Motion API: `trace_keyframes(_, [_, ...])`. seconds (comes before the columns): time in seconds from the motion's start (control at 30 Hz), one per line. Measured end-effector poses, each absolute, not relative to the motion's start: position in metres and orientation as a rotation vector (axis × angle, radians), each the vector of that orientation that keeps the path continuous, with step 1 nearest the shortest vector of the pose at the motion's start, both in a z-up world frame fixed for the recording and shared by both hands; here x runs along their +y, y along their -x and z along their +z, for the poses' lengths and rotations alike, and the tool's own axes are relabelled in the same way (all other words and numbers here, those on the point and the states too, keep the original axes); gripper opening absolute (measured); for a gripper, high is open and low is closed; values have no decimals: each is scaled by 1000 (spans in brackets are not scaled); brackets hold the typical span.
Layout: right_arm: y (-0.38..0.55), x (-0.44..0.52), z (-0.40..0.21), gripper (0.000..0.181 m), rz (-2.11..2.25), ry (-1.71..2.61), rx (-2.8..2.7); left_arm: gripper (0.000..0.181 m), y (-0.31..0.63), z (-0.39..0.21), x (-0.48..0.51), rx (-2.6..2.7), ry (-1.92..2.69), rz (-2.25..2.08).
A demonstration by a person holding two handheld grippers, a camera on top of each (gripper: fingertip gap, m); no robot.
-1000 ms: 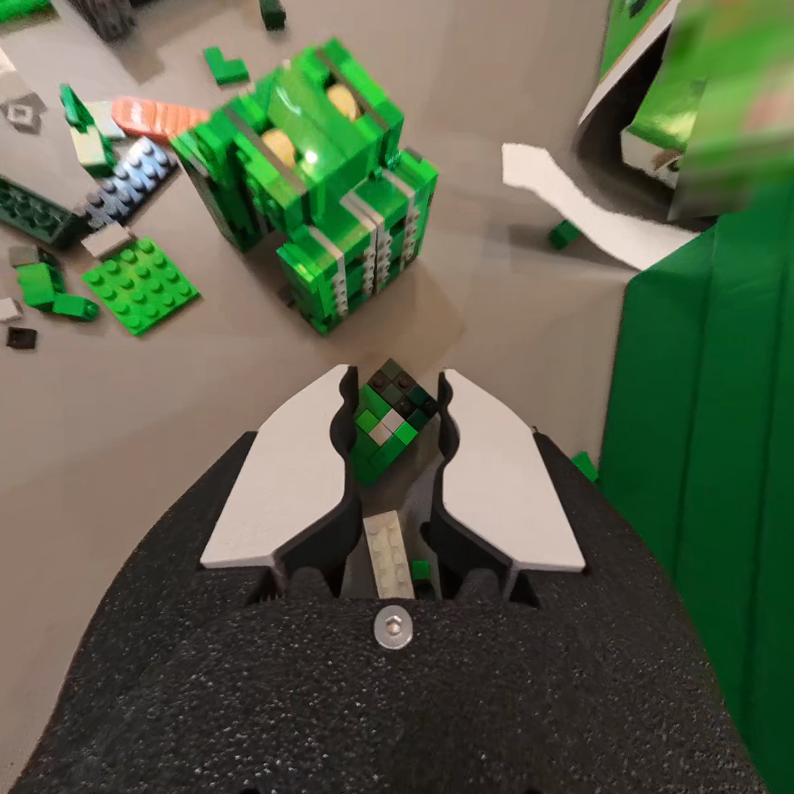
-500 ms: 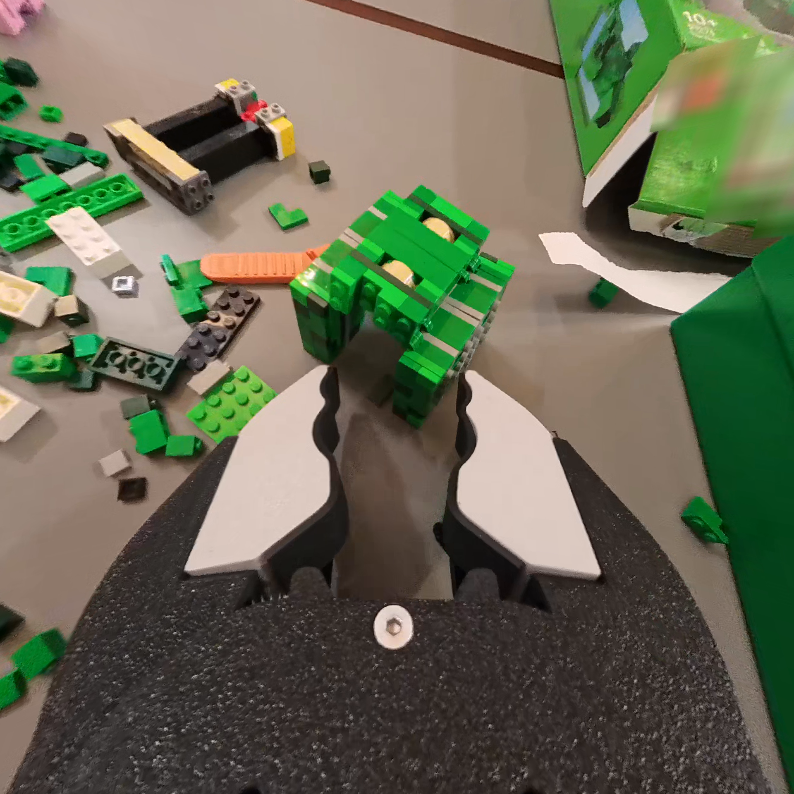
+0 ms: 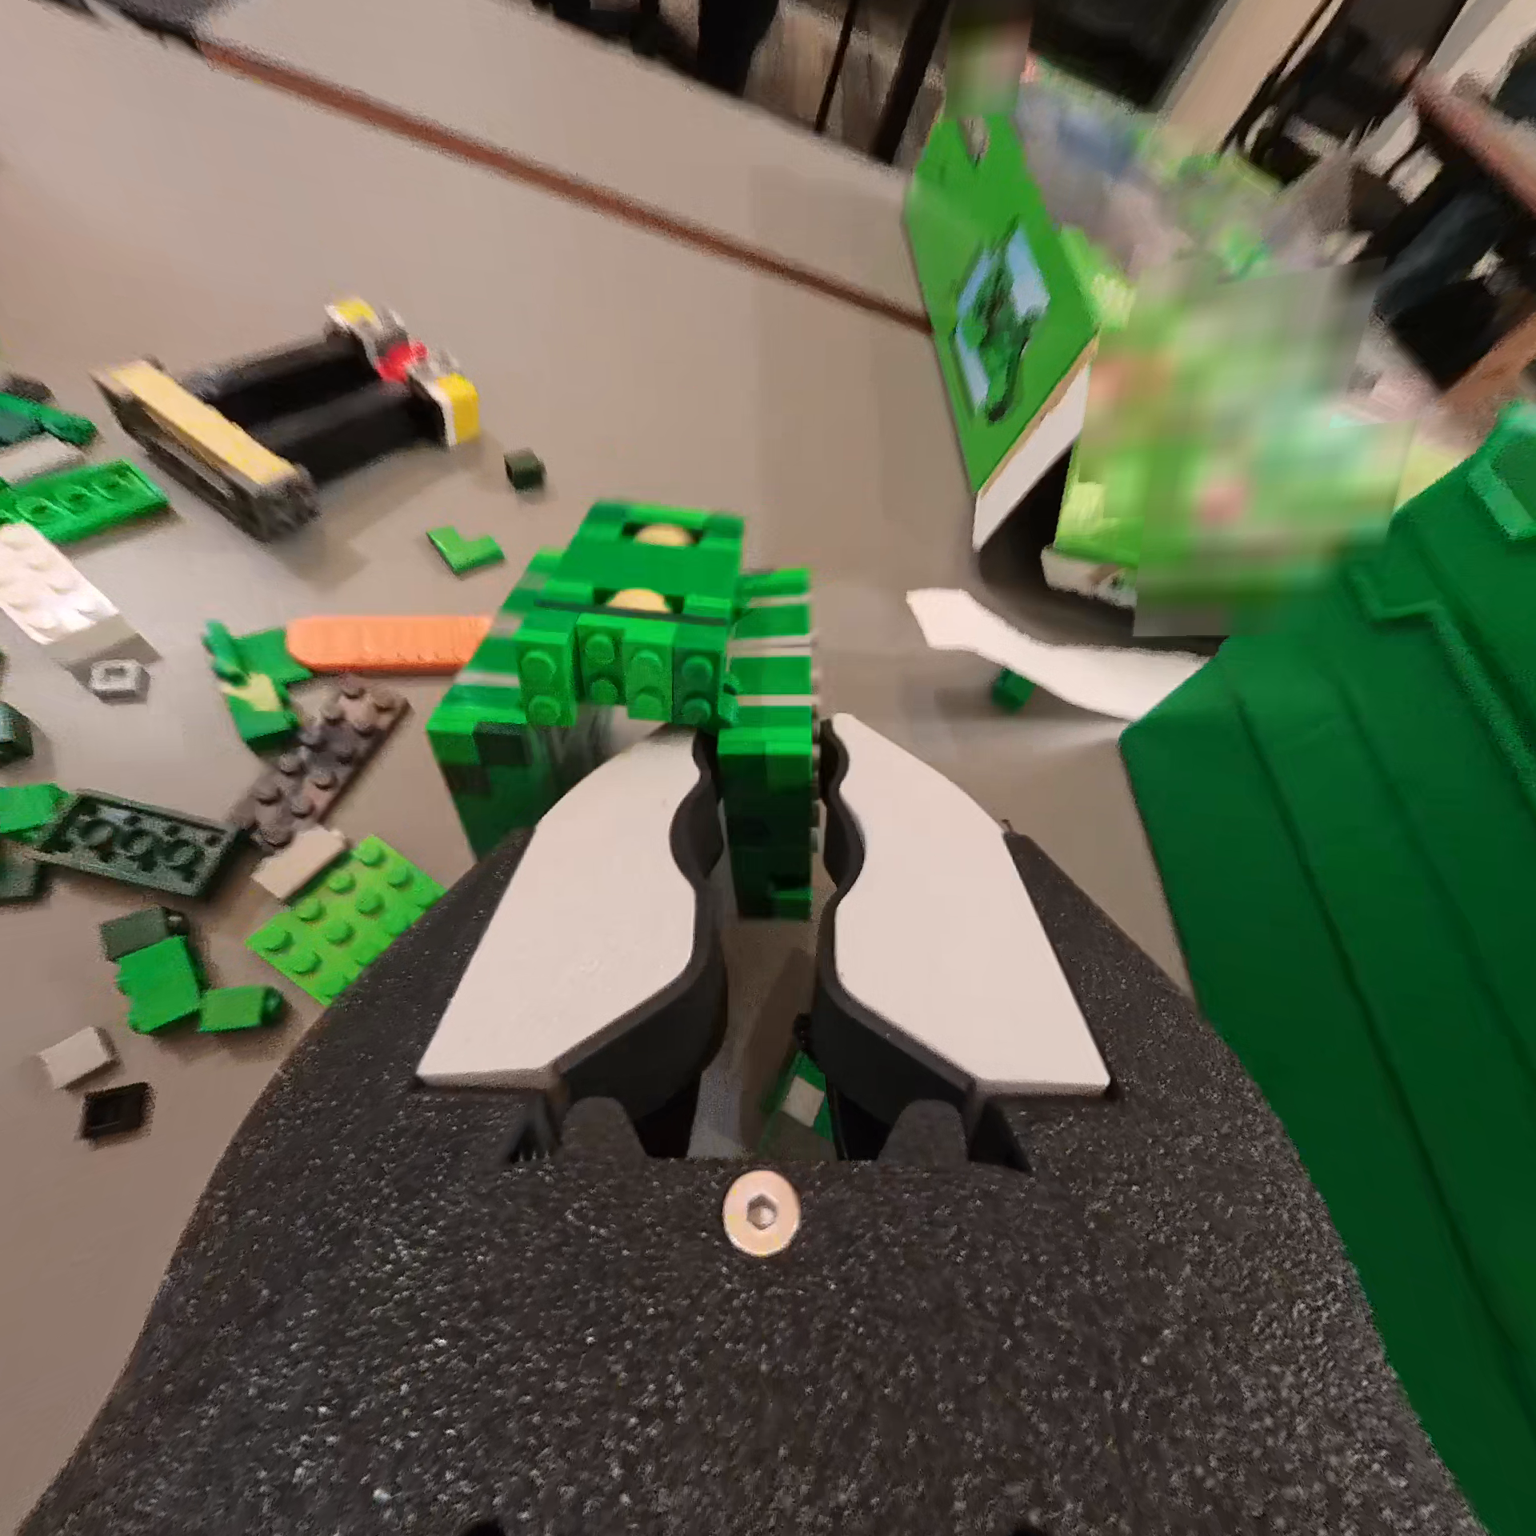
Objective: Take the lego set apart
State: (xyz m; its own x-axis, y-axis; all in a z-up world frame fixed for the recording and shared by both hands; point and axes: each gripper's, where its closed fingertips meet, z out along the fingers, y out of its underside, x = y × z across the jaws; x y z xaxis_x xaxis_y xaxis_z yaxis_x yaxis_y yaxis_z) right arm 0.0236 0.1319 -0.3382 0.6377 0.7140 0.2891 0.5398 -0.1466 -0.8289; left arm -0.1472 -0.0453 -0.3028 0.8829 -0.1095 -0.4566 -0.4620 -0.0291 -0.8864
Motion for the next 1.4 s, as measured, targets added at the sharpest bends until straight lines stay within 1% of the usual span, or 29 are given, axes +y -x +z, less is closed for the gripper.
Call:
trace_keyframes(0.2, [3, 119, -301, 19, 291, 1669, -1029, 37, 147, -302, -46, 456, 1589, 294])
trace_keyframes(0.4, [52, 86, -265, 19, 456, 1466, -1080, 46, 140, -299, -45, 407, 1598, 204])
trace_keyframes(0.6, [80, 46, -254, 19, 493, 1225, -1119, 73, 122, -300, -41, 296, 1657, -16])
trace_keyframes(0.83, [91, -6, -244, 19, 503, 965, -1180, 105, 109, -291, -43, 113, 1622, -411])
trace_keyframes(0.93, [95, -21, -243, 19, 511, 885, -1207, 112, 110, -285, -45, 64, 1584, -543])
trace_keyframes(1.13, [99, -35, -242, 19, 541, 834, -1220, 108, 96, -289, -48, 160, 1610, -597])
trace_keyframes(1.2, [100, -39, -244, 19, 553, 829, -1230, 100, 91, -289, -49, 196, 1605, -563])
trace_keyframes(1.23, [101, -41, -244, 19, 562, 825, -1237, 91, 90, -288, -49, 211, 1601, -546])
trace_keyframes(1.4, [102, -43, -247, 20, 605, 825, -1290, 85, 93, -290, -52, 252, 1628, -517])
